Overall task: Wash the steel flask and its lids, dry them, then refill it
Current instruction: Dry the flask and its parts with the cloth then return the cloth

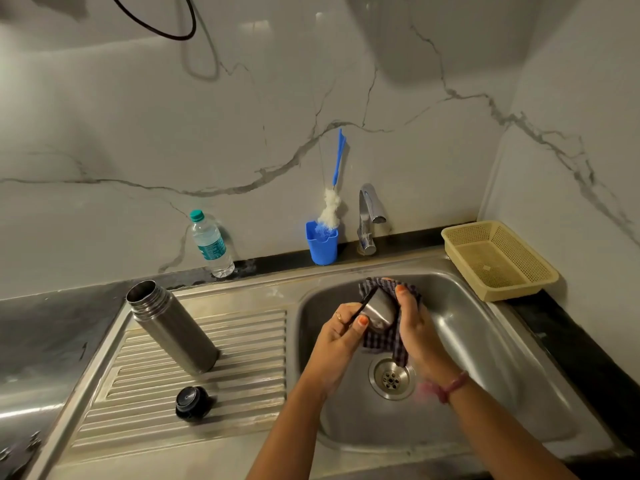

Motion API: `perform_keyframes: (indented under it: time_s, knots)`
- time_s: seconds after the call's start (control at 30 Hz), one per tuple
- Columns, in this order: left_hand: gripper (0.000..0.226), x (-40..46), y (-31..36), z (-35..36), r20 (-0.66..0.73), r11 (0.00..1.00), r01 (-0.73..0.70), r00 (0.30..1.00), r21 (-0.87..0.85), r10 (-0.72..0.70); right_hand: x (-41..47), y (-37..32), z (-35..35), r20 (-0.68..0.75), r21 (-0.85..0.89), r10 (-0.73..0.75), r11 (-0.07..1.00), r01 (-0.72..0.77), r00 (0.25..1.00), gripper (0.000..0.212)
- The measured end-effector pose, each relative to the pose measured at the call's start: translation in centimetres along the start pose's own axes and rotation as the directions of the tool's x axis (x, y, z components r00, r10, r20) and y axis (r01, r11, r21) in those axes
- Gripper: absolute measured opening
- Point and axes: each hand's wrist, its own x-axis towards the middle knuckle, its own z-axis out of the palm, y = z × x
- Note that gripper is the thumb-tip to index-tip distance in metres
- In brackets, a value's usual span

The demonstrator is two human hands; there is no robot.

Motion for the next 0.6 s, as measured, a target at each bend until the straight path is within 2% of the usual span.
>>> perform_keyframes:
  time_s: [0.03, 0.07, 0.1, 0.17, 0.27, 0.33, 0.4, 0.47, 0.5, 0.53, 0.6]
  knots:
    - [0.027, 0.0, 0.0, -0.1, -0.009, 1.000, 0.019, 1.000, -0.004, -0.019, 0.1, 0.2, 0.0, -0.004, -0.005, 0.025, 1.000, -0.025, 1.000, 0.031]
    - [0.025, 0.1, 0.2, -0.1, -0.026, 0.999, 0.034, 0.999, -0.001, -0.034, -0.1, 0.4, 0.1, -0.013, -0.087, -0.036, 0.996, 0.034, 0.999, 0.033]
    - [0.023, 0.2, 0.3, -0.1, -0.046, 0.999, 0.048, 0.998, -0.002, -0.048, -0.6, 0.3, 0.4, -0.025, -0.181, -0.156, 0.972, 0.149, 0.987, 0.037]
    - [0.017, 0.4, 0.6, 0.1, -0.063, 0.995, 0.086, 0.994, -0.050, -0.089, -1.3, 1.1, 0.8, 0.026, -0.338, -0.359, 0.875, 0.347, 0.933, 0.049]
    - [0.013, 0.5, 0.8, 1.2, -0.106, 0.977, 0.145, 0.981, -0.156, -0.163, -1.7, 2.3, 1.2, 0.088, -0.450, -0.452, 0.777, 0.441, 0.887, 0.059]
    - [0.026, 0.6, 0.4, 1.9, -0.167, 0.981, 0.130, 0.974, -0.143, -0.153, -1.7, 2.2, 1.6, 0.103, -0.457, -0.445, 0.773, 0.439, 0.890, 0.059]
    - [0.034, 0.6, 0.1, 1.9, -0.216, 0.989, 0.088, 0.970, -0.121, -0.113, -1.3, 1.6, 1.7, 0.094, -0.402, -0.382, 0.830, 0.386, 0.919, 0.052]
    - [0.036, 0.5, -0.1, 1.7, -0.215, 0.994, 0.053, 0.974, -0.095, -0.073, -0.4, 0.6, 1.2, 0.090, -0.269, -0.178, 0.943, 0.196, 0.980, 0.036]
    - [0.038, 0.4, -0.2, 1.6, -0.194, 0.995, 0.043, 0.979, -0.086, -0.059, 0.1, 0.3, 0.9, 0.100, -0.205, -0.070, 0.975, 0.089, 0.993, 0.032]
    - [0.039, 0.3, -0.1, 1.6, -0.171, 0.995, 0.028, 0.984, -0.092, -0.044, 0.4, 0.0, 0.8, 0.109, -0.191, -0.022, 0.981, 0.043, 0.994, 0.032]
    - [0.040, 0.2, 0.0, 1.4, -0.138, 0.993, -0.031, 0.990, -0.117, 0.015, 0.0, -0.6, 1.1, 0.109, -0.262, -0.121, 0.954, 0.146, 0.987, 0.038]
